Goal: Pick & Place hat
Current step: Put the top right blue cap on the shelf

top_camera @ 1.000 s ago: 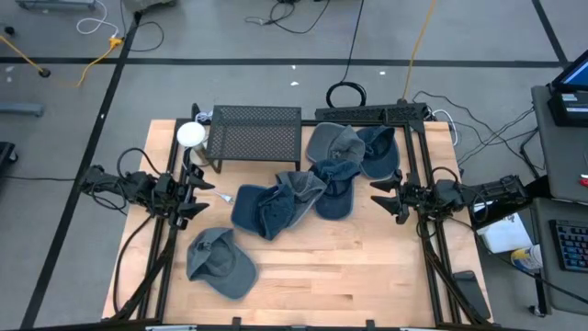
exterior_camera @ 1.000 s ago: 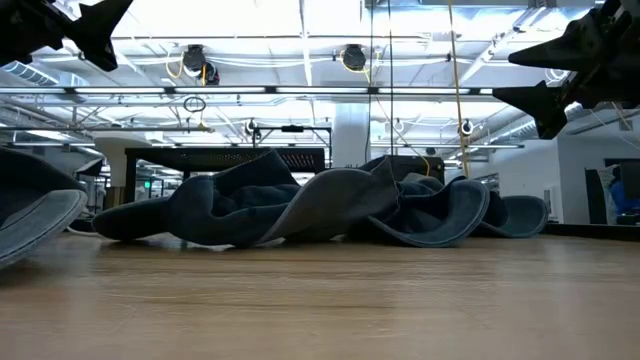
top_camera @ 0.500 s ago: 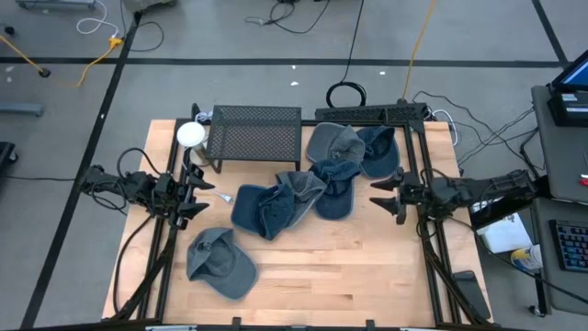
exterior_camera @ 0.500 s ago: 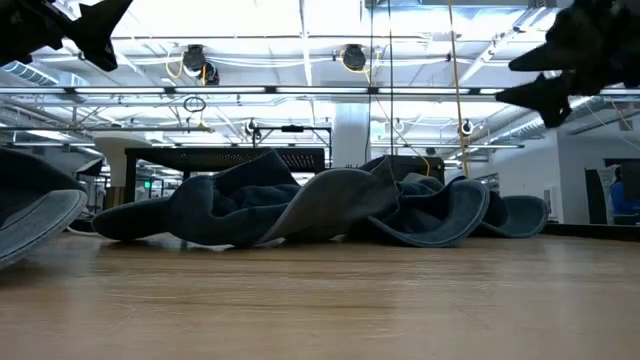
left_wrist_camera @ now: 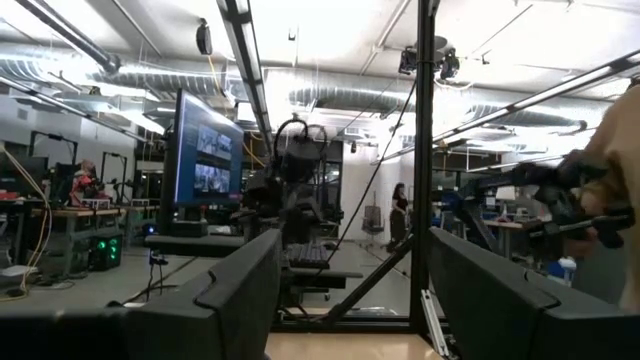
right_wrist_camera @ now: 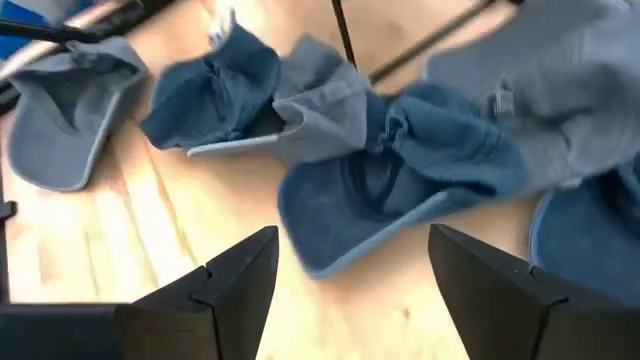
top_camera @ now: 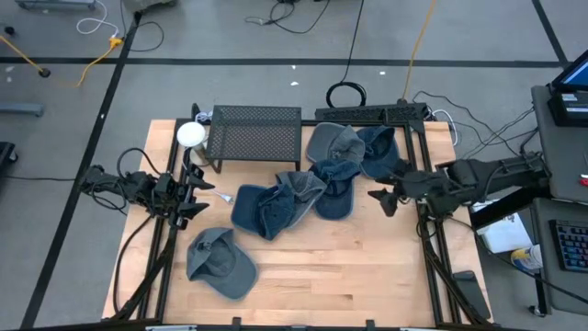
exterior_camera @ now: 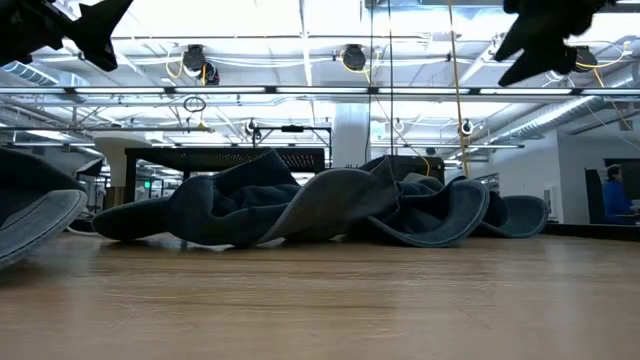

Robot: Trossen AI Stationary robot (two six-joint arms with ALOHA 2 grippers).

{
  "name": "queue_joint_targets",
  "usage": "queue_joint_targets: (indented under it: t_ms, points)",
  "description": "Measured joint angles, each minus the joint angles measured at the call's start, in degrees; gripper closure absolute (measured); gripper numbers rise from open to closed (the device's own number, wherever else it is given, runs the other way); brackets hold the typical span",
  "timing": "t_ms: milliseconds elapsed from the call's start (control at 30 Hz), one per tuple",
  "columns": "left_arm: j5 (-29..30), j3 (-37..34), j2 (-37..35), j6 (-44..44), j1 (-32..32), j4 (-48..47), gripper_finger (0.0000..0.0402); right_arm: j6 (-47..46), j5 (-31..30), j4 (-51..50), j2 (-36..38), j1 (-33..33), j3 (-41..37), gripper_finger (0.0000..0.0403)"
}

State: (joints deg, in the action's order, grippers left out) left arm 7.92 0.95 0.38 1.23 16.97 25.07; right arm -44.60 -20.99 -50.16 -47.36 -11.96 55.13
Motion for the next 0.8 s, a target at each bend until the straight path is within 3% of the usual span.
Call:
queue_joint_targets:
  t_ms: [467,633,800]
  points:
    - [0.02,-0.01,0.00,0.00,-0.01,0.00,0.0151,-23.99,11.30,-29.98,-25.73,1.84,30.61,0.0151]
    - [0.04,0.00,0.00,0.00,0.01,-0.01,0.0151,-28.27,14.76,-37.34,-31.07,4.13,36.24,0.0151]
    - [0.04,-0.02,0.00,0.00,0.01,0.00,0.0151,-31.16,18.17,-40.04,-33.31,6.55,36.99,0.0151]
